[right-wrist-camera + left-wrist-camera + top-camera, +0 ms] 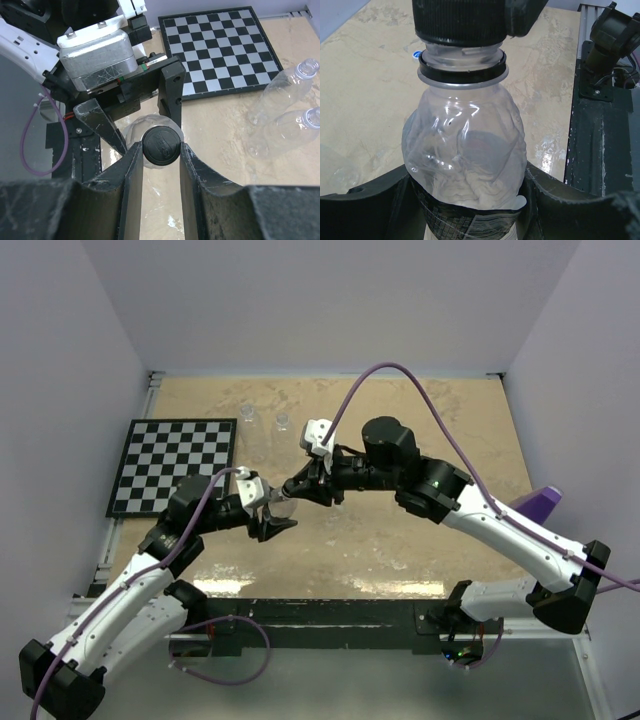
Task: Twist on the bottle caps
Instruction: Screw the bottle cap onto the plastic bottle.
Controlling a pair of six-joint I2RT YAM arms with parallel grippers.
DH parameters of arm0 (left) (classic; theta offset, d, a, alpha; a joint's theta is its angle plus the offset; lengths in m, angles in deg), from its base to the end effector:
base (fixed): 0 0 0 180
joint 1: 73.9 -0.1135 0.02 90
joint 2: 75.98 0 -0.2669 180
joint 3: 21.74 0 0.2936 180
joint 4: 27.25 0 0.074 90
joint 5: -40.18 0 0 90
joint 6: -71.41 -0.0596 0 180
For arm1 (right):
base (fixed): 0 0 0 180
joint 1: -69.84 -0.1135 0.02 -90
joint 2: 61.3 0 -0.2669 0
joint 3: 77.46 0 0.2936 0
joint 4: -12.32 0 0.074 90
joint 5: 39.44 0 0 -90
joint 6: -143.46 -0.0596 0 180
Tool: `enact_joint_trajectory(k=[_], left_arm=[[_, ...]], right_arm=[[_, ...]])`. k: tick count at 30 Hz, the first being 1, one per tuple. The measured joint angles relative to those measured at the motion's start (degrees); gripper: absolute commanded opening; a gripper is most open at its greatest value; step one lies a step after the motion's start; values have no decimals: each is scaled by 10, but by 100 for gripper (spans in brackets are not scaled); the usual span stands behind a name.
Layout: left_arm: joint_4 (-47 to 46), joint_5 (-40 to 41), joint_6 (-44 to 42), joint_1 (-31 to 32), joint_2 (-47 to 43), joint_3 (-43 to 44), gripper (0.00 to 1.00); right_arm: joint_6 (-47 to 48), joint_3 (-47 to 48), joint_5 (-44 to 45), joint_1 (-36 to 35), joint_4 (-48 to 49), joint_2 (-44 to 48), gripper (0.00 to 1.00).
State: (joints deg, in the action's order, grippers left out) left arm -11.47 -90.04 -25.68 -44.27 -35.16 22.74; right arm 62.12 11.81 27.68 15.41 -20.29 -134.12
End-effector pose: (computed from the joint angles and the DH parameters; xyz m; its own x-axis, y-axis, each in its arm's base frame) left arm 0.1790 -0.1461 0.2816 -0.0668 0.1464 -0.9870 0.9417 0.3361 -0.0139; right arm 0.1827 0.2954 0.4158 -0.0145 -0.2588 -0.9658 -0.9800 0.1954 -0.0376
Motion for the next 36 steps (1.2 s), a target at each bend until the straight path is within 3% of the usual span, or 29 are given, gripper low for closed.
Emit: enact_joint_trajectory(k=[14, 24, 36], left_arm=[[-8, -25, 16, 0, -7, 0, 0], [-26, 3, 20, 0, -19, 0, 0], [40, -46, -20, 0, 32, 47, 0]], right_arm=[[17, 5, -27, 0, -5, 1, 18], [15, 48, -18, 0, -32, -19, 17], [46, 90, -20, 1, -110, -34, 18]])
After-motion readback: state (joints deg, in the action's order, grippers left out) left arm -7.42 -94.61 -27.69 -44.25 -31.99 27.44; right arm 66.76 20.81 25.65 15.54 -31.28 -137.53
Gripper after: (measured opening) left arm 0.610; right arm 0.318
